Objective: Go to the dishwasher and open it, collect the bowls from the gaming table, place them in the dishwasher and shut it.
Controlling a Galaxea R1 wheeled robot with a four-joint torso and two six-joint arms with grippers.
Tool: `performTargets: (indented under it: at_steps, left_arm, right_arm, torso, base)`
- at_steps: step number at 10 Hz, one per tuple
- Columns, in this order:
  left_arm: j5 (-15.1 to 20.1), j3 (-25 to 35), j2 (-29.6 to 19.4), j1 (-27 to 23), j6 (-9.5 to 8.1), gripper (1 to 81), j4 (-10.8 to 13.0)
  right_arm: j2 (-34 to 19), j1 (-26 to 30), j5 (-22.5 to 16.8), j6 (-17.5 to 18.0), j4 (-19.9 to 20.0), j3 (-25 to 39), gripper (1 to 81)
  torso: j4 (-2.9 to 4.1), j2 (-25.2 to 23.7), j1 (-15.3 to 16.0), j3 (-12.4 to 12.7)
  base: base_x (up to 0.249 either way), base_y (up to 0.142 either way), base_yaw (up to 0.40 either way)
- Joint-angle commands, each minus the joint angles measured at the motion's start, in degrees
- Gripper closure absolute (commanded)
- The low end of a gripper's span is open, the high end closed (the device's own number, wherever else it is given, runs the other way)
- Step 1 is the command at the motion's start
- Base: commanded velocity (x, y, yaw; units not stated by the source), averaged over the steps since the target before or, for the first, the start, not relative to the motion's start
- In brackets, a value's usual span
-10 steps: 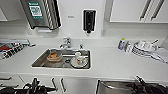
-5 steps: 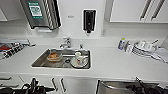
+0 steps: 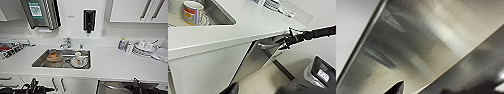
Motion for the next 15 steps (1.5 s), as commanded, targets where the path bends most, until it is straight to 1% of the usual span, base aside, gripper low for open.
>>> performTargets:
  at_steps: [1, 4, 5, 7, 10, 12, 15]
  left_arm:
    - [0.21, 1.37, -0.35, -4.84, 0.17, 1.0, 0.32]
    - [-0.06, 1.28, 3.09, -4.66, 0.25, 1.0, 0.32]
    - [0.02, 1.28, 3.09, -4.66, 0.25, 1.0, 0.32]
    - [-0.14, 1.19, 2.38, -4.66, 0.17, 1.0, 0.24]
    - [-0.06, 1.19, 2.12, -4.66, 0.08, 1.0, -0.03]
    - [-0.15, 1.28, 2.12, -4.66, 0.08, 1.0, -0.03]
    - [-0.07, 1.19, 2.12, -4.66, 0.07, 1.0, -0.12]
  right_arm:
    - [-2.01, 2.32, -4.47, -0.66, 0.08, 0.53, 1.0]
    - [-4.56, -1.55, -4.47, -1.18, -0.09, 2.37, 1.0]
    - [-5.88, -1.73, -4.47, -1.98, -0.1, 3.61, 1.0]
    - [-7.9, -2.17, -4.47, -2.33, -0.18, 5.98, 1.0]
    - [-8.26, -3.31, -4.39, -2.33, -0.27, 6.69, 1.0]
    - [-7.2, -4.72, -4.3, -2.33, -0.27, 6.78, 1.0]
    - [-6.32, -4.9, -4.21, -2.33, -0.18, 6.51, 1.0]
  torso:
    - [0.0, 0.0, 0.0, 0.0]
    - [0.0, 0.0, 0.0, 0.0]
    - [0.0, 0.0, 0.0, 0.0]
    - [0.0, 0.0, 0.0, 0.0]
    - [0.0, 0.0, 0.02, 0.0]
    - [0.0, 0.0, 0.02, 0.0]
    - [0.0, 0.0, 0.02, 0.02]
  base:
    - [0.0, 0.0, 0.0]
    - [0.0, 0.0, 0.0]
    - [0.0, 0.0, 0.0]
    - [0.0, 0.0, 0.0]
    - [0.0, 0.0, 0.0]
    - [0.0, 0.0, 0.0]
    - [-0.023, 0.0, 0.0]
